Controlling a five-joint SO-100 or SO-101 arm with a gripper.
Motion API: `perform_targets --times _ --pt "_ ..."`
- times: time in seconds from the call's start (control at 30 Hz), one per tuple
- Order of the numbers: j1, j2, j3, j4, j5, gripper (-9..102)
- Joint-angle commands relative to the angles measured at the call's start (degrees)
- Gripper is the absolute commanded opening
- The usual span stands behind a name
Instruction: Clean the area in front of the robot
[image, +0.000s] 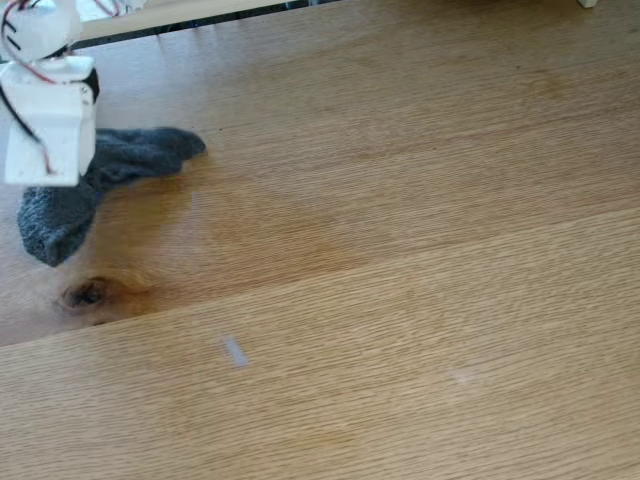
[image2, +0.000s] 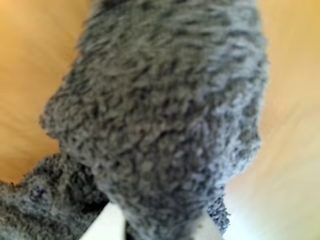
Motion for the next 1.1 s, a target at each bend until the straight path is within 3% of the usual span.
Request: perform_targets --times 0.0,0.2,0.3,0.47,0.67,0.87,1.07 --pt "-18.1 17.8 -1.2 -3.3 -1.2 0" --pt "-39.0 16.6 -1.3 -4.0 -5.4 0" --pt "-43.2 8.5 -3.4 -10.7 -2.8 0" --pt "-41.0 -9.1 -15.2 -28.1 8.1 0" --pt "-34.2 -32.2 -37.4 -39.7 12.3 0" --pt "-29.0 -50.4 -59.9 -33.7 11.6 0" --pt "-25.8 -65.3 -73.7 -27.3 4.7 0"
